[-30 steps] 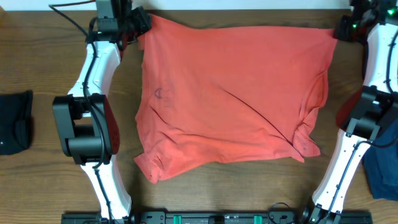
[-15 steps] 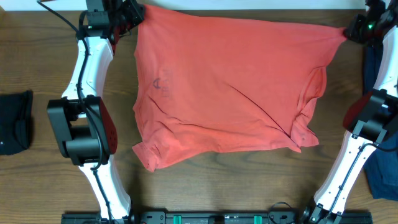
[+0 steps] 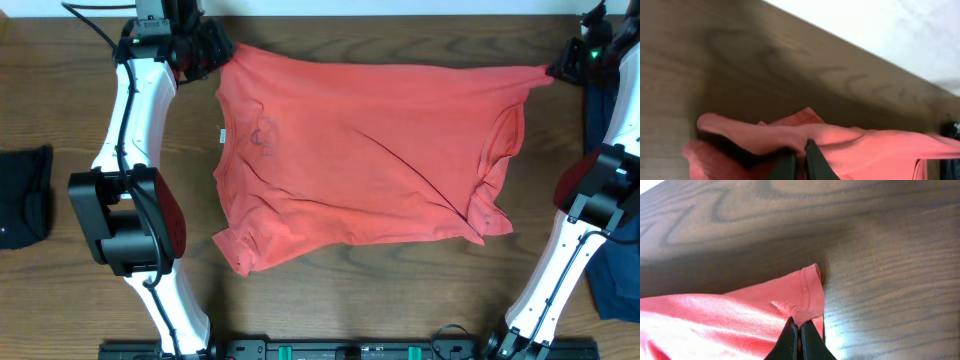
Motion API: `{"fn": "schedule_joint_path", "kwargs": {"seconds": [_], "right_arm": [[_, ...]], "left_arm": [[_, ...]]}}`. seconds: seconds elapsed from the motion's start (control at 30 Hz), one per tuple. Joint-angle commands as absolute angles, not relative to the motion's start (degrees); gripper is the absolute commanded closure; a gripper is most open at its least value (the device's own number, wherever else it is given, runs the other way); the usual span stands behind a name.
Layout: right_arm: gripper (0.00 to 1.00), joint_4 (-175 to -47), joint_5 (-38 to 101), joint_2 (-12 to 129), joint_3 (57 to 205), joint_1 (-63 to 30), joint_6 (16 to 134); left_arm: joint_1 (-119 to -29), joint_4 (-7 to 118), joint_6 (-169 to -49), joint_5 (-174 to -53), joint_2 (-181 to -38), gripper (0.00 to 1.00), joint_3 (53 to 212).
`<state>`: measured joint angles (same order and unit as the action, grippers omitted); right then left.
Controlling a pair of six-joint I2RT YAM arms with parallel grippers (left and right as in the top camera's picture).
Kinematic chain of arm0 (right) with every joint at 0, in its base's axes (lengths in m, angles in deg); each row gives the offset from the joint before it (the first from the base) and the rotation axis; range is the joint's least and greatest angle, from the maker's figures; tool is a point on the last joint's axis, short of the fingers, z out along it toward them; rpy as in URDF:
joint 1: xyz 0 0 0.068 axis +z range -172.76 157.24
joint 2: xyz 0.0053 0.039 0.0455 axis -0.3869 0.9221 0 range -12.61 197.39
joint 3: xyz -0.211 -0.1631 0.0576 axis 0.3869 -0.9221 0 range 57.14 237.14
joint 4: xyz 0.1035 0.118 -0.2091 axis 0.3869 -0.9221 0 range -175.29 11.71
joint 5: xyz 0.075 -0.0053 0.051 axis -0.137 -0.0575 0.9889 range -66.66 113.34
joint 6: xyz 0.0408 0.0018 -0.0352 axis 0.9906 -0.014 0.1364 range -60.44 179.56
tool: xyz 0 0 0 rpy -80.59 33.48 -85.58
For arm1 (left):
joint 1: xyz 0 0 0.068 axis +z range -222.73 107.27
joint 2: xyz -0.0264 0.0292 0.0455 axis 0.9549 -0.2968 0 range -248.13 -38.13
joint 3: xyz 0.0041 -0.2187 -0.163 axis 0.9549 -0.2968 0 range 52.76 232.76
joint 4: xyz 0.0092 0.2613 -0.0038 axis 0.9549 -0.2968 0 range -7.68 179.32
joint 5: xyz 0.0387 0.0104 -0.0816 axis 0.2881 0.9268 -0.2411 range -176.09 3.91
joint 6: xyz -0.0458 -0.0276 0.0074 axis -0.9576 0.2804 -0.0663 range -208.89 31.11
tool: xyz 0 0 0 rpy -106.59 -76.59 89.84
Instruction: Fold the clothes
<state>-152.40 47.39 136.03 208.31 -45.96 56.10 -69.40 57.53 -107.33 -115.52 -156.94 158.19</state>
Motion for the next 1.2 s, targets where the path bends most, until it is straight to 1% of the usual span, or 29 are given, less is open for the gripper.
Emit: {"fn": "schedule_joint_path", "kwargs": {"seconds": [0.0,0.1,0.47,0.73,0.97,1.17], "right_arm": [[0.99,-153.18,48.68,135.0,209.78,-46.38,53.78],[0.99,-153.71,49.29,133.69,209.78,-46.38,53.15],[0.99,-157.53,49.36,128.34,209.78,-46.33,52.62],[0.99,-163.67,53.97,126.61,209.78,-46.31,51.53],[0.99,-170.43,53.33,126.56,209.75,-46.4,51.55],[0.99,-173.64,50.69,126.56,209.73,-46.79,52.38]], "left_arm": [[-68.77,56.48,-103.63,-115.43,-153.42,0.94,159.72],[-68.79,55.12,-103.04,-115.45,-151.56,0.95,159.72],[-68.77,45.73,-98.28,-115.41,-145.02,0.94,159.72],[-68.79,37.55,-96.68,-115.43,-144.11,0.94,159.72],[-68.79,30.47,-95.9,-115.41,-144.11,0.94,159.72],[-68.77,23.45,-91.88,-114.25,-144.11,0.94,159.04]]}}
